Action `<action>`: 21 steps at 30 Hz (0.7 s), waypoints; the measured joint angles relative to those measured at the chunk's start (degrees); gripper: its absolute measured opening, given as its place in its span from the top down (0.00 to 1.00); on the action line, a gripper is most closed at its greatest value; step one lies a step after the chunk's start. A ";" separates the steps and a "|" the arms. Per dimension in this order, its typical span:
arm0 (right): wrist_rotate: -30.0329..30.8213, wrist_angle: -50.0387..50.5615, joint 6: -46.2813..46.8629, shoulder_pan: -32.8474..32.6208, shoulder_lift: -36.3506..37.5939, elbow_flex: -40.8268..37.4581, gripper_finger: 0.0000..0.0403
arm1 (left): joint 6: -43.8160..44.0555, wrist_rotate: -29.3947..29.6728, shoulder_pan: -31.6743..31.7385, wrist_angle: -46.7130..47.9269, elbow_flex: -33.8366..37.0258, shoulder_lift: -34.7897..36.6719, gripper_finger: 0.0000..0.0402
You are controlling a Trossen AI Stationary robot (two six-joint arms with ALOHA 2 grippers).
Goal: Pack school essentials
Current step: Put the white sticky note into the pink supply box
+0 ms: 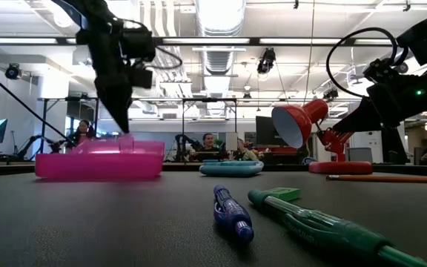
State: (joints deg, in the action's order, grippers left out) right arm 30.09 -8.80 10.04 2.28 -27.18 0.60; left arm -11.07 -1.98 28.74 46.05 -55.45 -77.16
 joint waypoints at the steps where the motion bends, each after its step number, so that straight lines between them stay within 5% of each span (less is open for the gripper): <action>1: -0.02 0.00 0.00 0.00 0.00 0.00 0.43 | -0.22 0.07 -0.40 -0.55 -0.28 0.58 0.69; 9: -0.02 0.02 0.00 0.00 0.02 0.00 0.43 | 5.03 -0.36 -10.70 -8.02 -0.16 5.59 0.69; 21: 0.00 0.02 0.00 -0.02 0.00 0.00 0.43 | 30.20 0.36 -35.06 -11.69 0.49 4.51 0.69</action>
State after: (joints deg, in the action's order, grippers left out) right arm 30.08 -8.78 10.05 2.26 -27.18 0.60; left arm 19.13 -1.62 -6.31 34.36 -54.96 -72.65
